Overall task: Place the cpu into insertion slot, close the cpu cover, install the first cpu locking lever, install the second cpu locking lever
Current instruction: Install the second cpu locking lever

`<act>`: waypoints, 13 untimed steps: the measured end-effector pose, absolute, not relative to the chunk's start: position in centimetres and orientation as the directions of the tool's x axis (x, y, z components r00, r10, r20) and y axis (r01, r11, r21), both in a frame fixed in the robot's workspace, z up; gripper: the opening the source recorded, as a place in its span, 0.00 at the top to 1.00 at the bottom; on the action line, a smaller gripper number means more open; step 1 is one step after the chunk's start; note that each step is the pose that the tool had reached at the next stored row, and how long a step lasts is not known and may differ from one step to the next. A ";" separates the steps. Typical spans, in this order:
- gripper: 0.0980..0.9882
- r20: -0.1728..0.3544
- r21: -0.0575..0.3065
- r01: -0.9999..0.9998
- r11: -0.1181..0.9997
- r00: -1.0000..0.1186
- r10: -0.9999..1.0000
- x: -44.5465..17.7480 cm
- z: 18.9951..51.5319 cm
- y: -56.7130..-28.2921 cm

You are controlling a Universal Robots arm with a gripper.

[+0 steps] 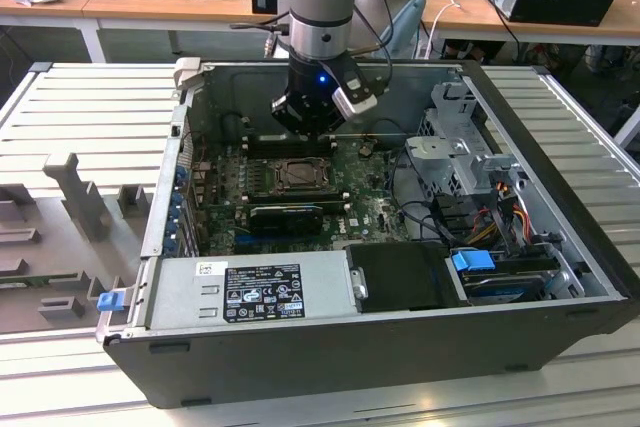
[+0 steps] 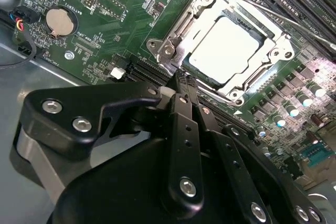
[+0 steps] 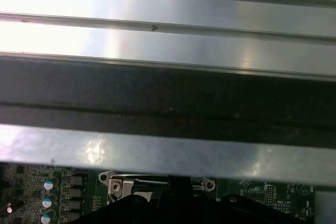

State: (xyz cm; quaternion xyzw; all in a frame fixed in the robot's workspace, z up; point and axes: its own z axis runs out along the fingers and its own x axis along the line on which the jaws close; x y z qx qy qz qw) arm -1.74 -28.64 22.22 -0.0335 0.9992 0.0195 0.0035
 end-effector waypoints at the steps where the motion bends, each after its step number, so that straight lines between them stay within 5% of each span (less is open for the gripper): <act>1: 0.99 -0.008 0.039 -0.067 0.997 -0.998 -0.067 -1.7 22.2 -28.7; 13: 0.99 -0.008 0.039 -0.067 0.997 -0.998 -0.067 -1.7 22.2 -29.3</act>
